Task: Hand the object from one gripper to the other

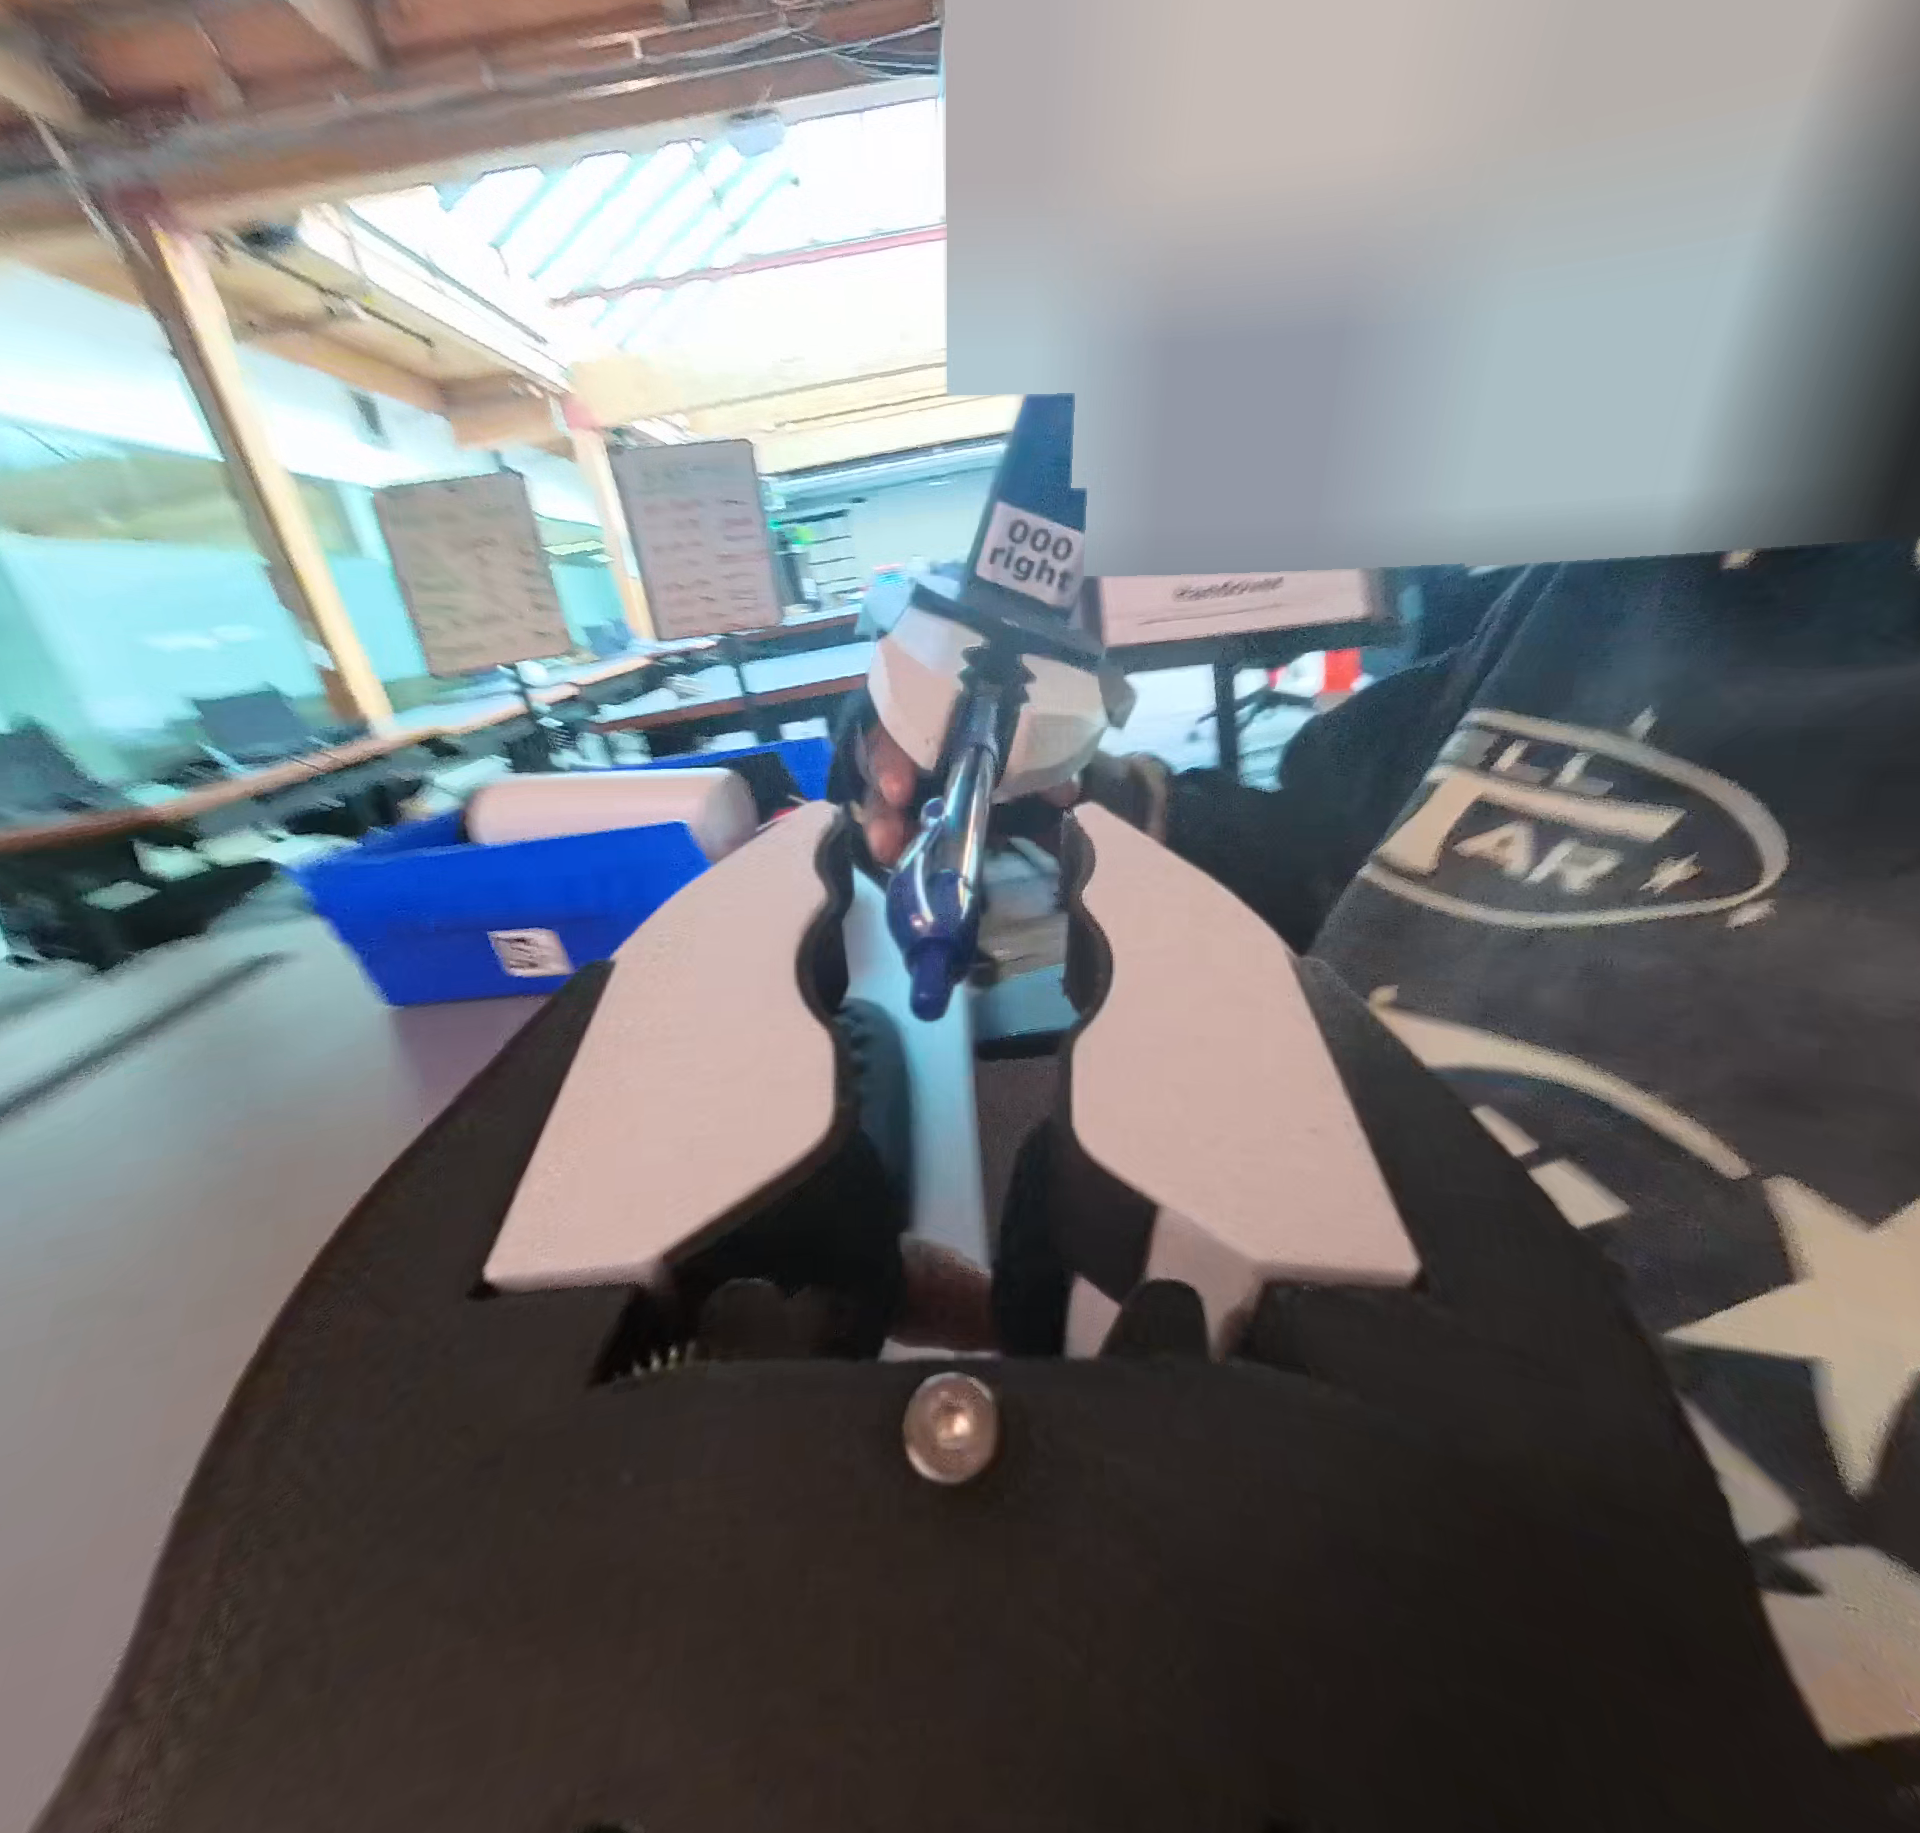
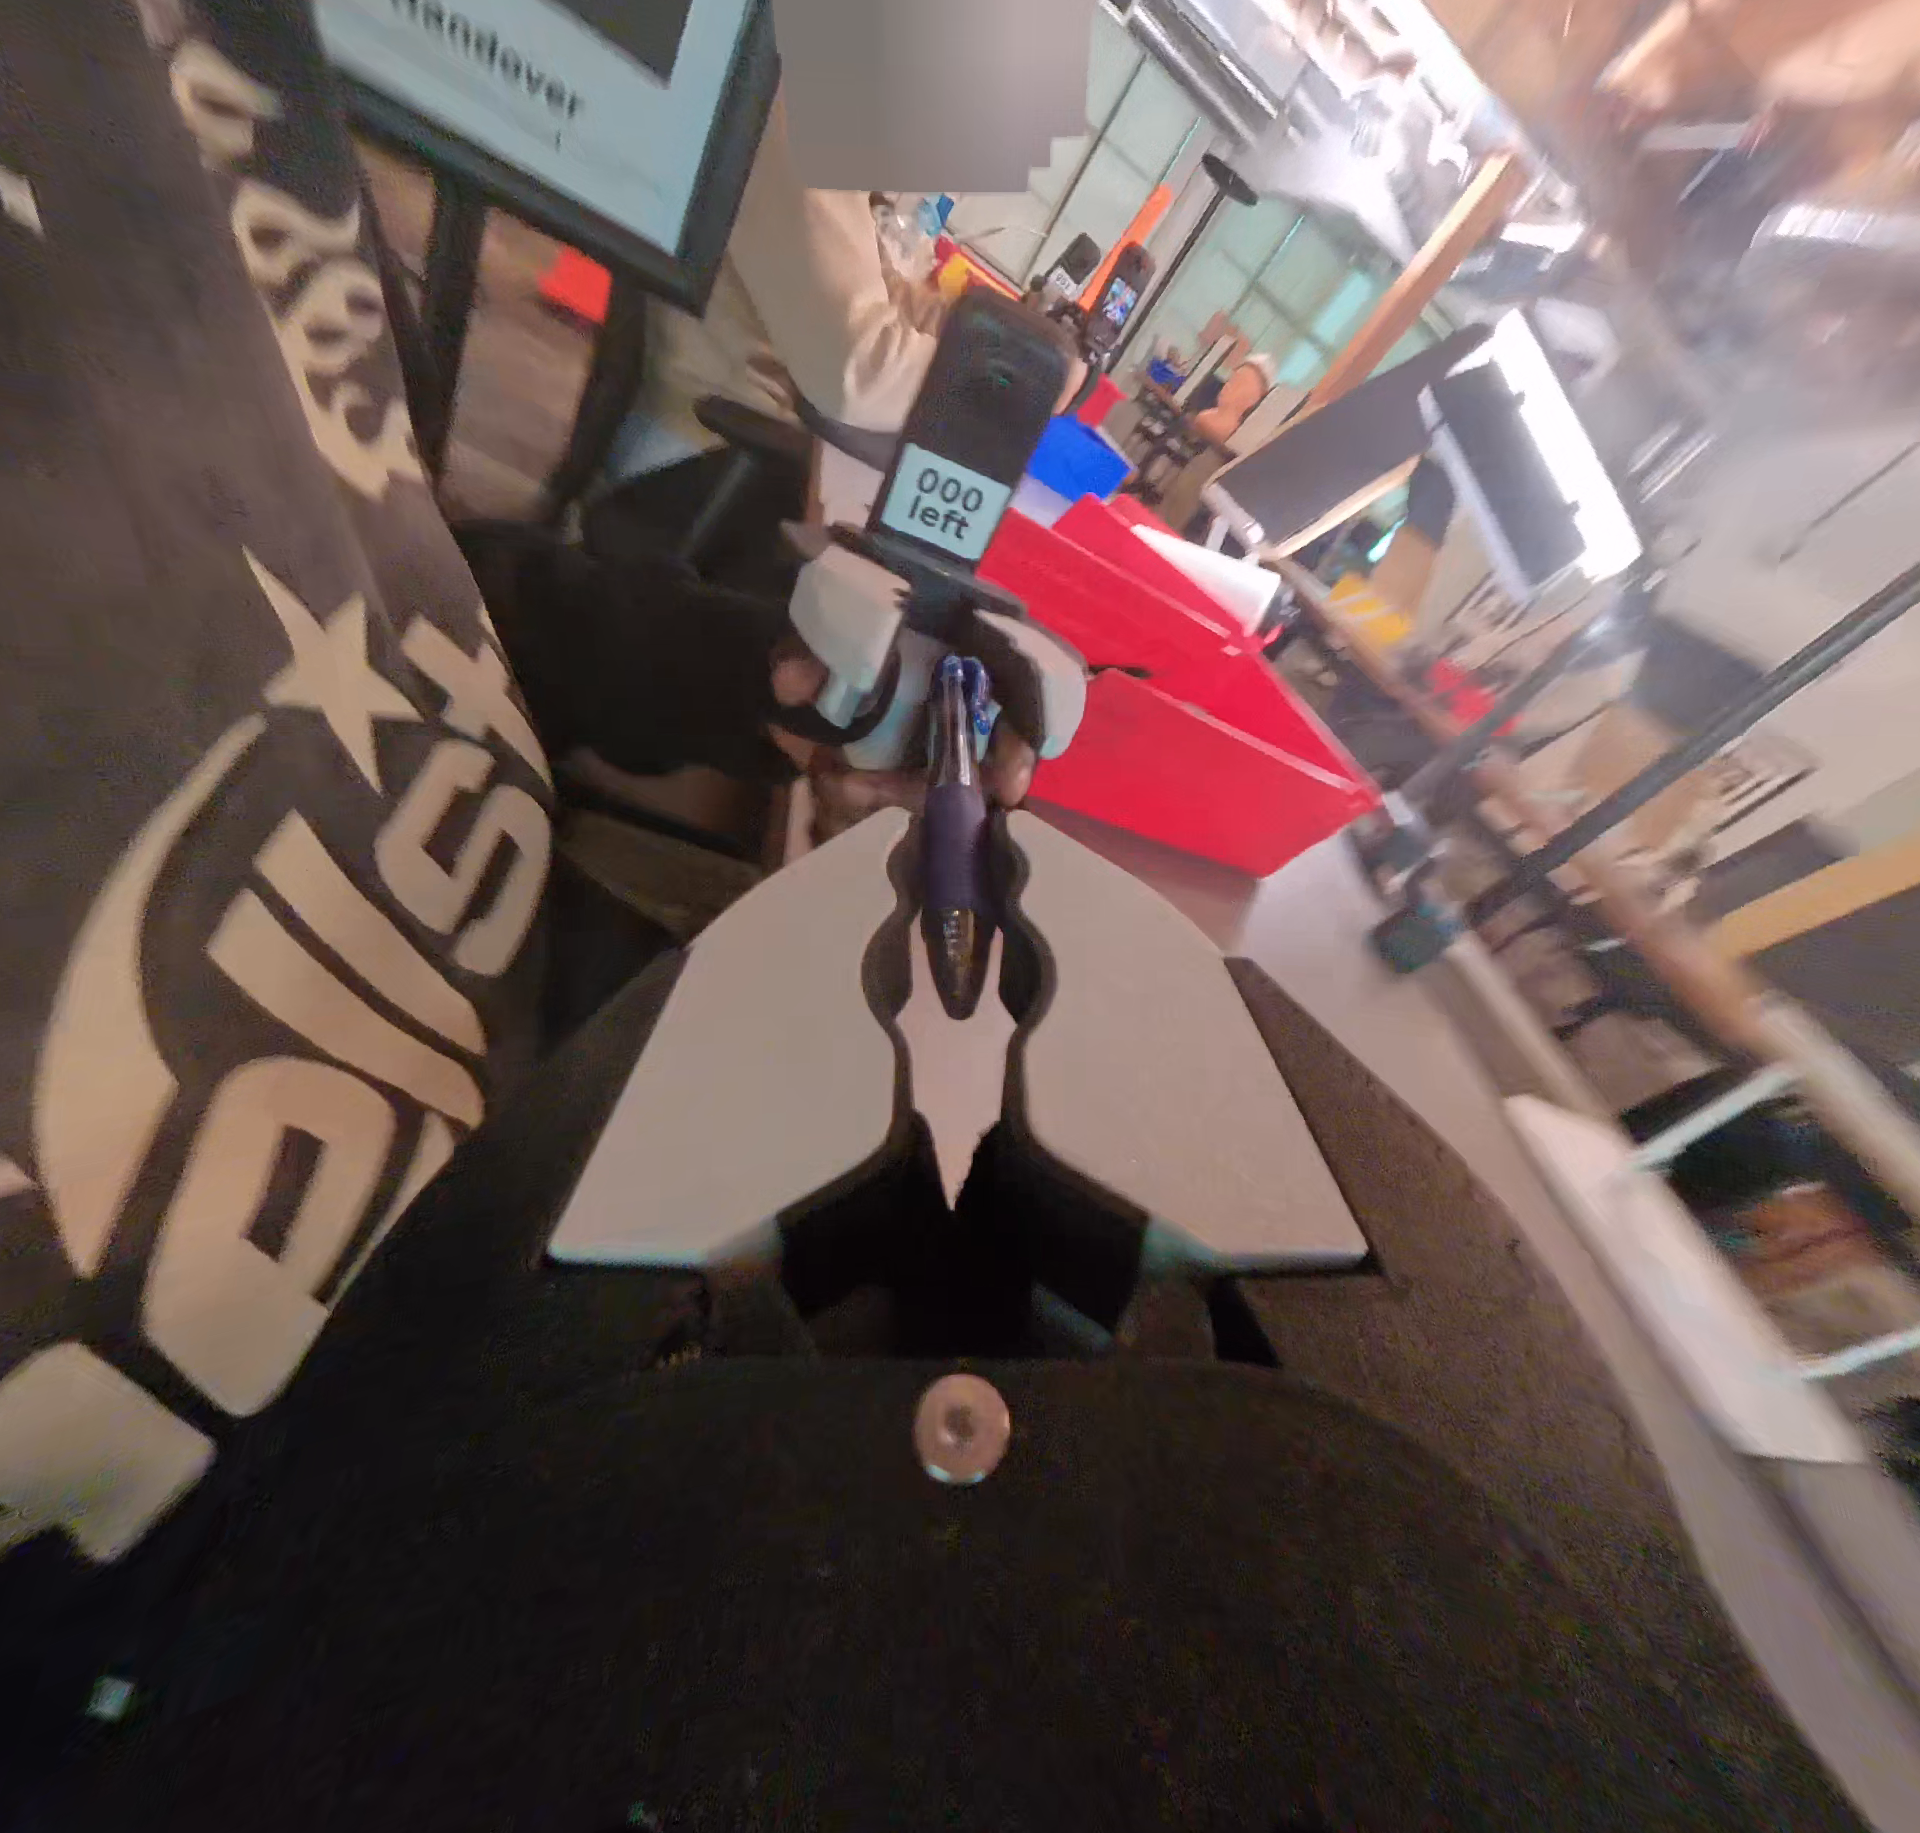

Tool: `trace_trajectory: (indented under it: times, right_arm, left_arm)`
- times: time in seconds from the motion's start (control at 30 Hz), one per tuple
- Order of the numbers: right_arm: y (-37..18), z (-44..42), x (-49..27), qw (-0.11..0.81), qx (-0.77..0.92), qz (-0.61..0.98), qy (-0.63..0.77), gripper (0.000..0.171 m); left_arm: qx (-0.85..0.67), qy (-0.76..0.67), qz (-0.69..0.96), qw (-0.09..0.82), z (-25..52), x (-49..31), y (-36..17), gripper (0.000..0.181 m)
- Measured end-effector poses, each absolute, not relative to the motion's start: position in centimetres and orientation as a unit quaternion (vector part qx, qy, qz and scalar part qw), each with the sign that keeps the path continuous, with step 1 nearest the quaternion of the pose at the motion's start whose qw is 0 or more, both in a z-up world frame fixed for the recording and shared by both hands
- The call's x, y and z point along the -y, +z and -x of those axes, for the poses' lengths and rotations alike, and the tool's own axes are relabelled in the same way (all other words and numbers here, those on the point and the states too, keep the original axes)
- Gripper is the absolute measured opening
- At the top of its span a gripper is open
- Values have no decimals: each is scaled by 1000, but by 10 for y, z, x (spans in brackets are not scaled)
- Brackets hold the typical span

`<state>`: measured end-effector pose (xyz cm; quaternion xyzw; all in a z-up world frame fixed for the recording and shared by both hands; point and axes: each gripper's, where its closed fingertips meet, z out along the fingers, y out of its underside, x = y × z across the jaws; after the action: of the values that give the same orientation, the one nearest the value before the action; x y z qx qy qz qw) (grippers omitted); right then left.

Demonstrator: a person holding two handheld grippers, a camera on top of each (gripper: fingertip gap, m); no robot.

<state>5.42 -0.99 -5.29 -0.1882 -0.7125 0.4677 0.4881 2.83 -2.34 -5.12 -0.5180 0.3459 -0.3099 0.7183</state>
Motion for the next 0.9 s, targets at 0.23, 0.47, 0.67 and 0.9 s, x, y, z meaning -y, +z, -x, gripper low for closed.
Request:
trace_trajectory:
  times: [0.23, 0.47, 0.67, 0.9]
  right_arm:
    - [-56, -49, 4, 304, 650, 321, 618, 12]
    - [-54, -51, 6, 302, 649, 316, 622, 12]
    - [-53, -53, 8, 303, 653, 305, 623, 12]
    - [-47, -56, 12, 529, 687, 148, 475, 40]
  left_arm:
    - [-409, -94, 512, 750, -23, 16, -57, 36]
    - [-403, -133, 520, 741, -25, 19, -57, 17]
    - [-402, -172, 527, 729, -27, 23, -57, 16]
    - [-371, -290, 534, 702, -30, 28, -53, 16]
